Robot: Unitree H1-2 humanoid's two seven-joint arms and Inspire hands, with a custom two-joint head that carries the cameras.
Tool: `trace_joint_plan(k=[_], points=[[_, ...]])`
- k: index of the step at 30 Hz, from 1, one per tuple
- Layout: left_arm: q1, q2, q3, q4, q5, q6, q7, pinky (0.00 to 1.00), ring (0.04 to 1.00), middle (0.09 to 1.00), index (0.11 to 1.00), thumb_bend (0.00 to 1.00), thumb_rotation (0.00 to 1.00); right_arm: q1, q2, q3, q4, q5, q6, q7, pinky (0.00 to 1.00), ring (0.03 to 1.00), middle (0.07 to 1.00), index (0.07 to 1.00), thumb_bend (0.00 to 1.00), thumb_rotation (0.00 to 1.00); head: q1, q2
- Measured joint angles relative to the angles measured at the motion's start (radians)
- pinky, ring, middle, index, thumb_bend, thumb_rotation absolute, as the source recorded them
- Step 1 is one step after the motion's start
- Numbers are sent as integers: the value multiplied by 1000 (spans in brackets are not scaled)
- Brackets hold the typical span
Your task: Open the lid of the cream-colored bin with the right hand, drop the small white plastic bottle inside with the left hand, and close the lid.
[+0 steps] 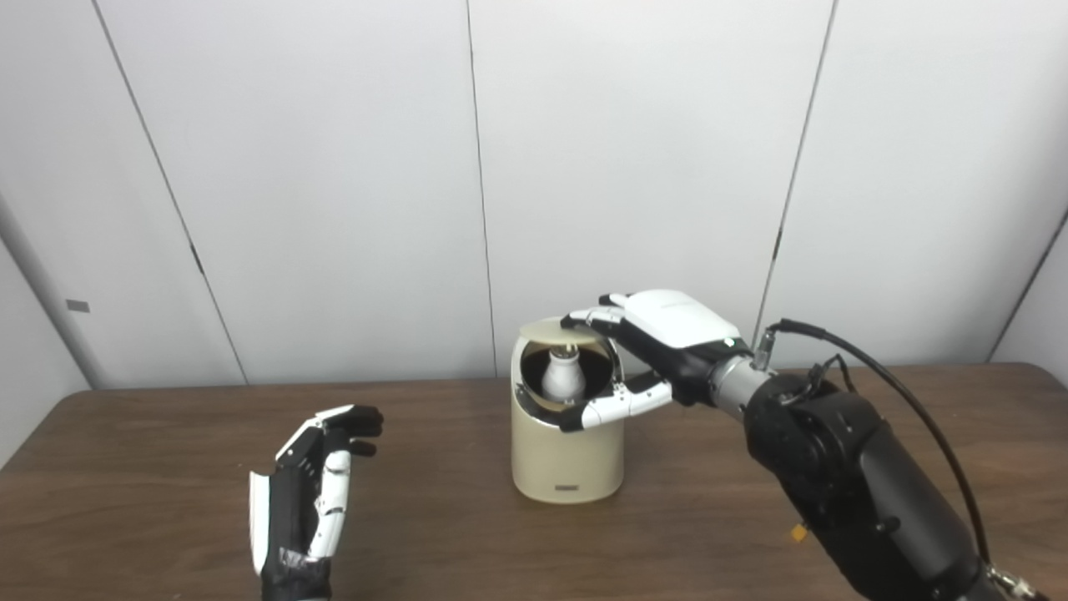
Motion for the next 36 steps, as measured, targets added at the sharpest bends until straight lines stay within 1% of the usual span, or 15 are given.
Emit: trace_joint_plan(k=[6,8,13,16,20,27,32,36], points=[[0,0,1,-14,5,0,-3,549,624,632,613,291,777,14,0,1,-25,-8,4,1,979,965,883,861,1000,946,-2,12],[0,0,3,-15,5,0,-5,545,623,632,612,284,777,24,2,1,-37,-9,8,5,996,973,890,865,1000,949,0,17],[1,-1,9,-33,6,0,-14,538,617,627,610,290,773,42,6,1,-56,-11,28,22,999,976,894,869,1000,948,-3,32],[1,-2,14,-40,6,0,-20,534,614,626,611,290,775,50,6,3,-67,-17,28,26,983,968,891,867,1000,954,-5,38],[2,-4,18,-41,6,0,-25,535,614,626,611,295,766,63,8,4,-74,-19,27,24,970,958,883,860,1000,935,-6,44],[3,-9,29,-42,5,0,-45,535,616,627,612,303,759,93,14,6,-93,-28,27,14,1000,963,881,849,1000,928,-6,48],[4,-16,34,-46,0,0,-56,537,616,628,612,295,754,109,14,9,-108,-33,26,14,1000,966,870,844,1000,893,-6,55],[5,-19,39,-50,0,0,-62,536,615,627,611,301,748,118,11,25,-122,-55,24,13,1000,962,860,838,1000,880,-6,60]])
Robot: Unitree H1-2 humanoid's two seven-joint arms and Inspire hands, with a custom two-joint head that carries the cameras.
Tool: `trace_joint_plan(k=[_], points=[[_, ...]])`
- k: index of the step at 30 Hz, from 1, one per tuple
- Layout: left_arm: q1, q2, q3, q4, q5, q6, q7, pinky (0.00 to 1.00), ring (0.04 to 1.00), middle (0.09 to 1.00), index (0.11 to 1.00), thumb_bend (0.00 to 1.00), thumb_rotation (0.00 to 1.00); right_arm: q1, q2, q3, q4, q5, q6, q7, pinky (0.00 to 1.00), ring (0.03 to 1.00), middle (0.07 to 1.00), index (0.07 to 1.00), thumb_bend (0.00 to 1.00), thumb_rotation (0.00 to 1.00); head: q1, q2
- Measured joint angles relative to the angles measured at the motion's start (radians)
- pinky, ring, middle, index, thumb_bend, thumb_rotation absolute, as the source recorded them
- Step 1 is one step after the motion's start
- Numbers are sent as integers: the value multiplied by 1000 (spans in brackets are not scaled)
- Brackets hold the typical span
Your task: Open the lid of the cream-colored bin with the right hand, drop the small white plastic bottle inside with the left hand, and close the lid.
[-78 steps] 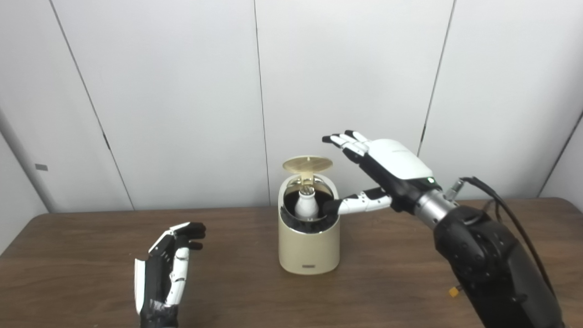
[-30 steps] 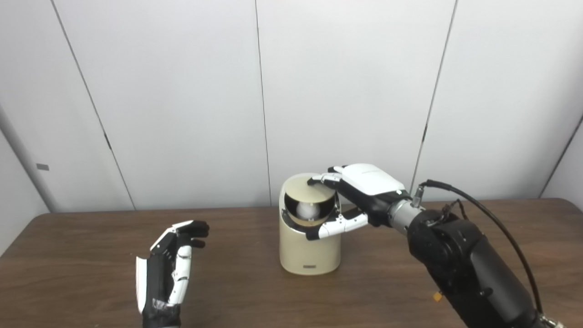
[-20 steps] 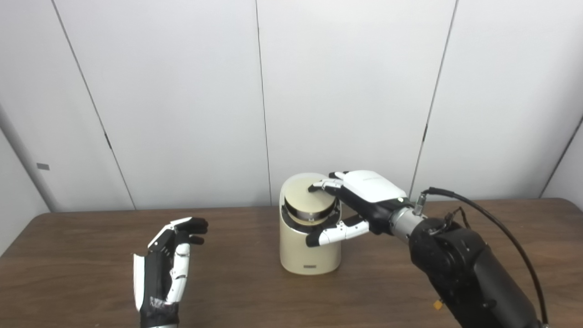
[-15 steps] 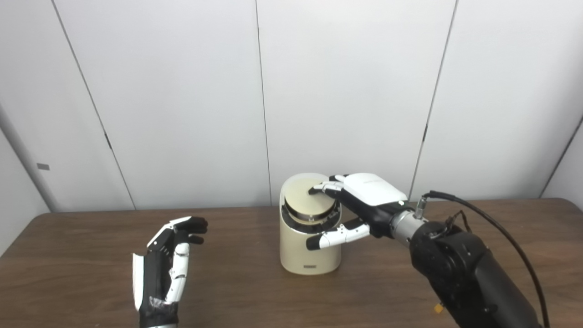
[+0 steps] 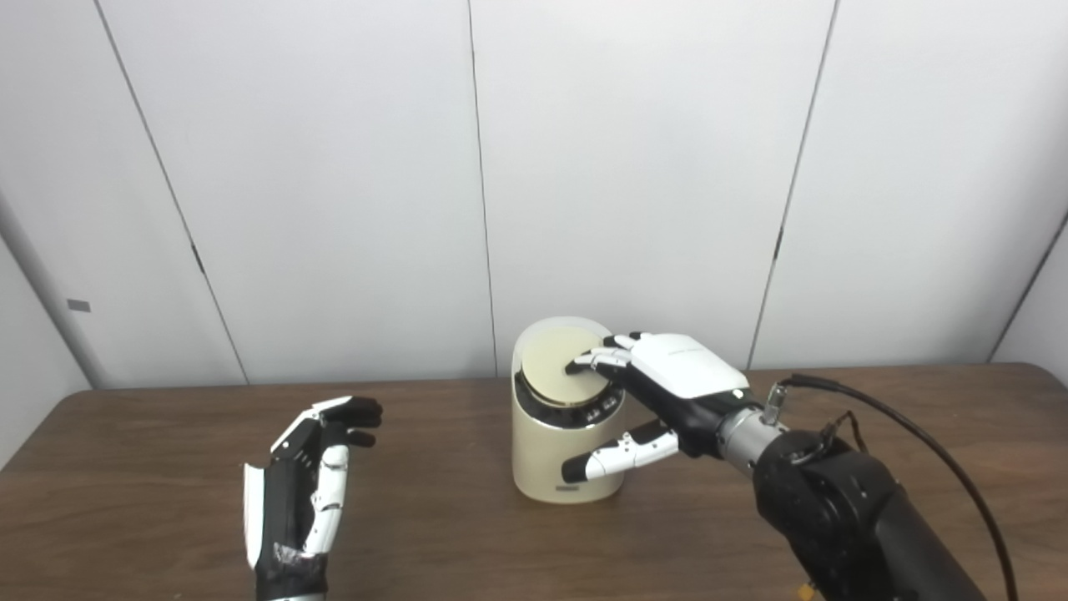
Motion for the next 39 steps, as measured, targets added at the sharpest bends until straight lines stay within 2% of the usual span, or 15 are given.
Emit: trace_joint_plan(k=[3,12,17,29,33,36,38,39], points=[[0,-3,5,0,0,0,-3,537,618,629,613,315,753,4,-8,28,-17,-35,-3,7,1000,960,866,839,1000,847,0,0],[1,-10,16,0,0,0,-14,534,614,627,611,306,750,-7,-28,102,-42,-201,-59,53,1000,960,858,823,1000,853,-5,-2],[1,-12,21,0,0,0,-23,533,615,627,613,316,756,-16,-28,114,-47,-263,-99,77,1000,969,852,826,1000,850,-6,0],[1,-14,26,0,0,0,-26,532,613,625,612,316,763,-79,-24,142,-61,-379,-183,212,1000,925,827,796,1000,853,-9,-2],[1,-14,26,0,1,0,-26,537,616,629,615,323,767,-81,-13,138,-64,-403,-194,226,1000,914,822,790,1000,866,-8,0],[1,-15,26,0,0,0,-26,538,616,629,615,325,761,-62,3,98,-64,-387,-193,218,1000,925,846,812,1000,841,-6,-5],[1,-14,26,0,0,0,-26,536,615,629,615,321,762,-21,17,51,-61,-350,-193,164,994,920,857,824,995,795,-6,-8],[1,-14,26,0,0,0,-26,536,616,629,615,321,763,12,28,16,-56,-306,-194,112,997,927,866,833,985,768,-5,-8]])
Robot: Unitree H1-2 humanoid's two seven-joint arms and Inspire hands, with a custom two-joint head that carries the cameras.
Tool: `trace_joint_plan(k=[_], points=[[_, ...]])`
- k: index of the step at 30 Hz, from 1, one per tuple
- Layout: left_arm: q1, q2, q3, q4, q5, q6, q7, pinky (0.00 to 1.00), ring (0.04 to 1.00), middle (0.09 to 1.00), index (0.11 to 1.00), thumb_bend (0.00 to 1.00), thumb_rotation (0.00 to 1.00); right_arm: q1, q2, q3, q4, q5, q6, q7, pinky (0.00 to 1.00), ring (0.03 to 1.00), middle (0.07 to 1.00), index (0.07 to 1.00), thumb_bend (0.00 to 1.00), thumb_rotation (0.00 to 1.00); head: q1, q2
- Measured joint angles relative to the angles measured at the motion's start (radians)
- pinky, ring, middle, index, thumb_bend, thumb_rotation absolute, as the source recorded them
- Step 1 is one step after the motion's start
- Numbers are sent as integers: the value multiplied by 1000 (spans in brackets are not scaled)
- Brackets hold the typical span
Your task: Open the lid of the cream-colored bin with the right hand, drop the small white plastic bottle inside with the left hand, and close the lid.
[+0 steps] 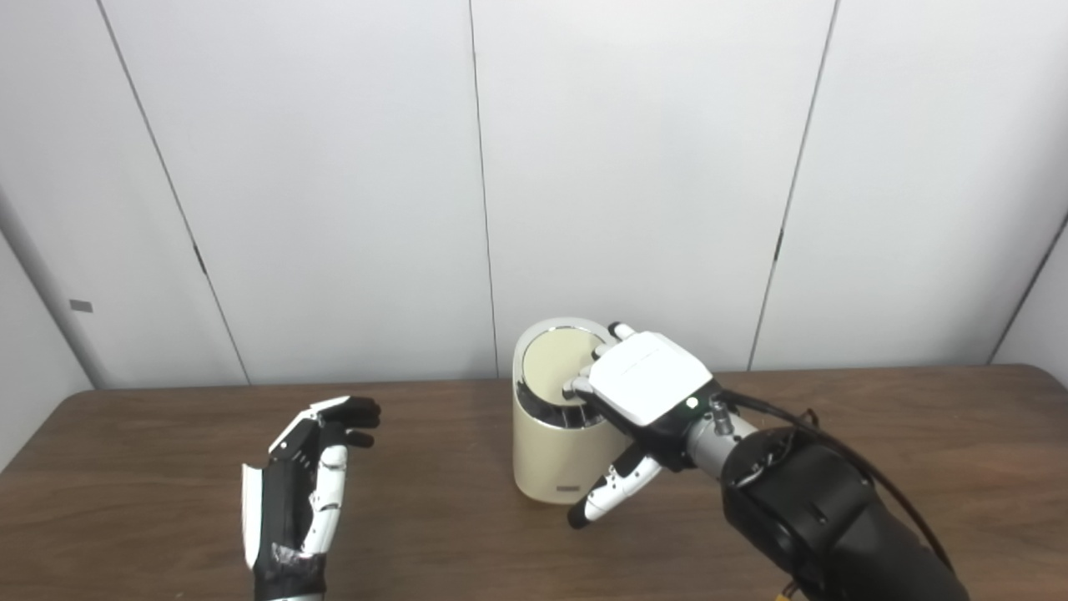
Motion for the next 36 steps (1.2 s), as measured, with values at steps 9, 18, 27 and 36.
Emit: trace_joint_plan(k=[9,18,27,36], points=[[0,-1,2,0,8,0,1,528,613,628,614,313,762,239,150,-238,70,374,-6,-358,1000,1000,966,949,800,793,0,-5],[0,0,3,0,7,0,0,536,617,631,616,319,755,298,134,-261,120,456,-43,-515,993,1000,965,954,795,802,0,-11],[0,0,3,0,7,0,1,539,621,634,618,320,759,342,137,-278,168,565,-121,-646,938,986,974,959,832,829,3,-14],[1,-1,9,0,-7,0,-2,564,657,675,661,320,731,431,176,-403,402,908,-454,-830,823,891,888,868,280,998,8,-18]])
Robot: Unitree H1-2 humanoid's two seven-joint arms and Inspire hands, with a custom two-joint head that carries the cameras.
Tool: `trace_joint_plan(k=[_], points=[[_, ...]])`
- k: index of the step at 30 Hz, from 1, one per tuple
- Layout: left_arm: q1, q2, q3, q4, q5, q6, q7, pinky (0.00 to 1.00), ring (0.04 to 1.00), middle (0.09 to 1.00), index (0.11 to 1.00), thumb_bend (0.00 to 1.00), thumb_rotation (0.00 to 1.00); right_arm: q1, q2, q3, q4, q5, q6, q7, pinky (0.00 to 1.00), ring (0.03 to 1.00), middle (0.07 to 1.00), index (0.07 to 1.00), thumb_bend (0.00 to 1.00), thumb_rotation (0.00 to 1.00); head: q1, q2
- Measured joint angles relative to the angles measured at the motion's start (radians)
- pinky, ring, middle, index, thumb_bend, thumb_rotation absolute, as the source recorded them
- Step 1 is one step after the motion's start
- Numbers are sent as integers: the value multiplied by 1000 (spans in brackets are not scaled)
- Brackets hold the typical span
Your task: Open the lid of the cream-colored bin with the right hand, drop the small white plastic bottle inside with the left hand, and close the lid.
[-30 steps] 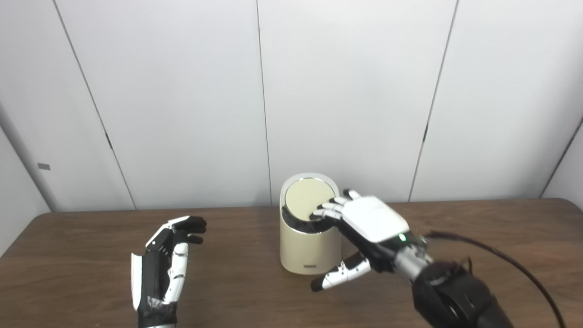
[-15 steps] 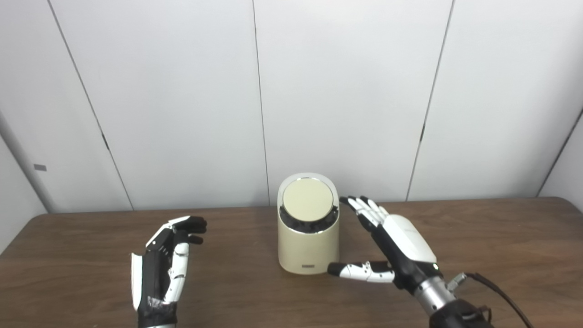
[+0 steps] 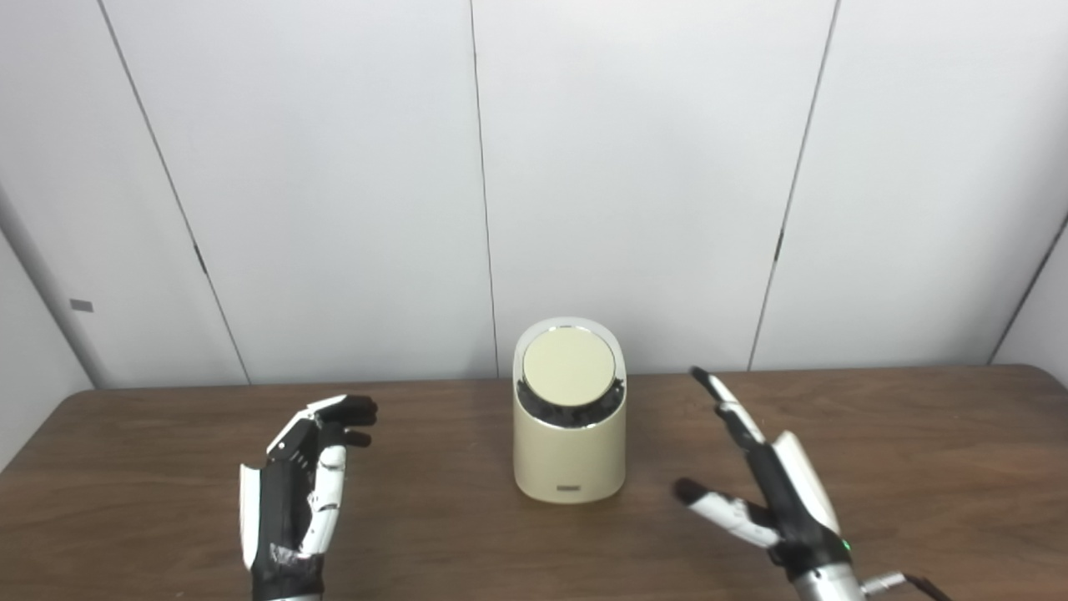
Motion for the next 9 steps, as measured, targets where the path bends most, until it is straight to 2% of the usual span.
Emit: trace_joint_plan(k=[3,5,6,7,9], points=[[0,0,3,0,-12,0,-8,576,669,687,674,265,707,-2,0,-9,11,84,-79,-37,773,864,866,835,233,985,2,-2],[1,0,6,0,-16,0,-13,580,673,691,678,250,695,0,-2,-8,16,111,-88,-55,763,855,859,825,232,935,5,0],[2,0,8,0,-19,0,-16,581,674,692,680,237,679,-1,-2,-8,17,120,-89,-61,747,838,847,815,231,814,3,0],[2,1,11,0,-23,0,-20,581,674,692,681,229,658,1,-2,-10,18,132,-90,-69,721,809,826,802,231,650,2,0],[5,2,18,0,-32,0,-32,582,674,692,680,215,627,3,-1,-13,18,156,-90,-83,696,780,800,784,246,543,-3,-5]])
